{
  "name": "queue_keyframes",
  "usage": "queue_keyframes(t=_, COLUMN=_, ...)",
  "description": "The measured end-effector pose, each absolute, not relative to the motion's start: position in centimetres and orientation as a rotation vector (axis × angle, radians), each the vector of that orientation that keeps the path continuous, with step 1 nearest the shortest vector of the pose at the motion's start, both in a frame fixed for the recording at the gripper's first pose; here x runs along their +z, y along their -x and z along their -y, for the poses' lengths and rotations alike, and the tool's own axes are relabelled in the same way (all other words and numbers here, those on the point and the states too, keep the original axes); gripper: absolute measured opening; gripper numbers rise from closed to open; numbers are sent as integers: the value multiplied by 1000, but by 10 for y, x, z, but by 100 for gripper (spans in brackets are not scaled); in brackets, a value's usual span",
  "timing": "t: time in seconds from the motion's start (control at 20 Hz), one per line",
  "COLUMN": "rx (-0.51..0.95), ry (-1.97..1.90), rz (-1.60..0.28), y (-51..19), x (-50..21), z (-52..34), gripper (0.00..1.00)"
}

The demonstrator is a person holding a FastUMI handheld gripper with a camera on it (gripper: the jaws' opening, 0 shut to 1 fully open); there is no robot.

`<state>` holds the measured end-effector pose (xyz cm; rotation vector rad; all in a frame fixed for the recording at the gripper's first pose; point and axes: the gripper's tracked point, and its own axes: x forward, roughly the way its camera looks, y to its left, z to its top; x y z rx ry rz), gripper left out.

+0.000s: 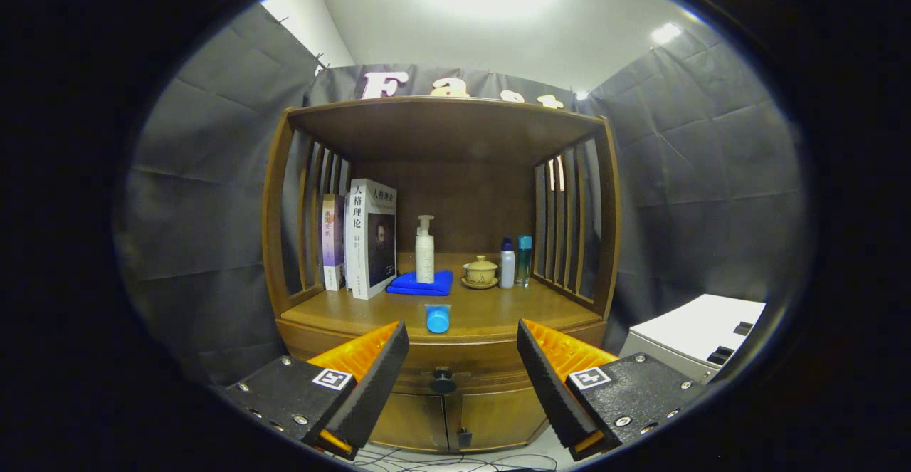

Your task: Pull open the drawer, take out the items inside it, and place them on the countertop above the cabinet.

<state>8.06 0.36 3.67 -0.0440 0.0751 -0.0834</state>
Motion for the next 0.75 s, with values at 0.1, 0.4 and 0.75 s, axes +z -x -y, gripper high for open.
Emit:
queue_keyframes(t=0.1, rx=-77, ry=48, rz=-75, y=-81, x=36, z=-6, gripper=95)
queue_keyframes(t=0.4, rx=-81, ry=56, rz=-92, y=-80, x=27, z=-1, gripper=95)
queue_keyframes(t=0.75, rx=-69, ry=45, rz=-91, y=-83, x=26, z=-3, gripper=95)
